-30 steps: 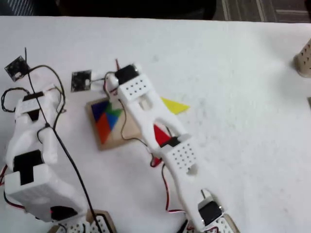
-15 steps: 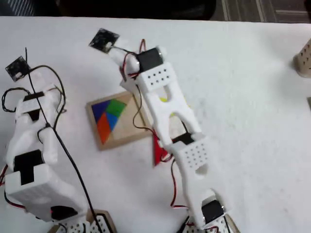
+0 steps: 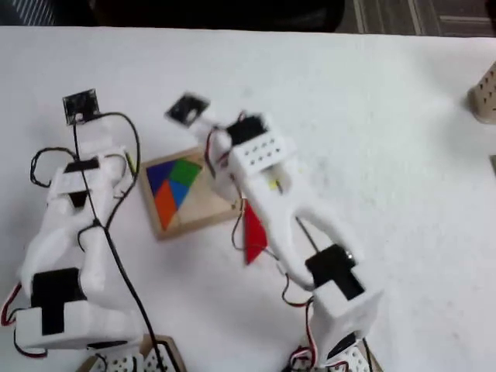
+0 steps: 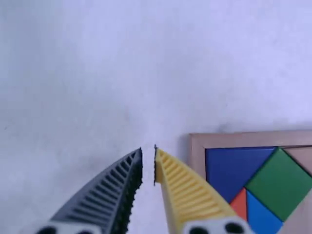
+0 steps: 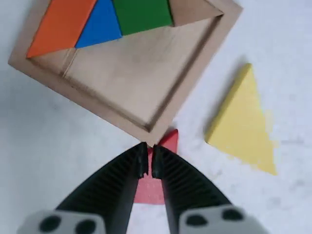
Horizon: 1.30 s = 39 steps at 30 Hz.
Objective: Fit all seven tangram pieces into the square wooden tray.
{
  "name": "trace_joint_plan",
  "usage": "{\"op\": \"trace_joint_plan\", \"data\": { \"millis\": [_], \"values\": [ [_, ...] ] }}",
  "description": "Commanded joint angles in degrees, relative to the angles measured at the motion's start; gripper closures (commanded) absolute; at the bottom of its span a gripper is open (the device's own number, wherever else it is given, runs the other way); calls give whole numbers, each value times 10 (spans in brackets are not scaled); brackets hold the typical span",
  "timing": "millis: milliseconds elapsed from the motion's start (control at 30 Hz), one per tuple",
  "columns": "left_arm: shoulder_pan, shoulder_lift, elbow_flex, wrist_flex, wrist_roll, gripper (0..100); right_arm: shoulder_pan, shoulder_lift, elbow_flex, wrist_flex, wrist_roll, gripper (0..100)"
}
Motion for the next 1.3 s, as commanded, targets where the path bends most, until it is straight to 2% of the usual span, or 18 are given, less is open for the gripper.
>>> {"op": "trace_joint_plan", "data": {
  "millis": [0, 167, 300, 467, 533, 700, 767, 933, 1267],
  "values": [
    [7, -37, -1, -21, 35, 919, -24, -37, 91, -151, -10, 981],
    [-25, -36, -4, -34, 88, 918, -50, -32, 149, -255, -87, 981],
    [-36, -35, 2, -67, 123, 918, -54, -37, 160, -244, -88, 981],
    [-36, -35, 3, -67, 126, 918, -11, -59, 150, -227, -91, 978],
    [-34, -35, 3, -67, 126, 918, -5, -61, 150, -238, -92, 947],
    [-34, -35, 3, -67, 126, 918, -2, -27, 151, -289, -91, 787],
    [-34, -35, 3, -66, 126, 918, 0, -6, 150, -317, -88, 764],
    [-34, -35, 3, -66, 126, 918, 15, 43, 142, -364, -87, 813],
    [-33, -35, 10, -69, 125, 918, 33, 84, 79, -190, -87, 987]
  ]
}}
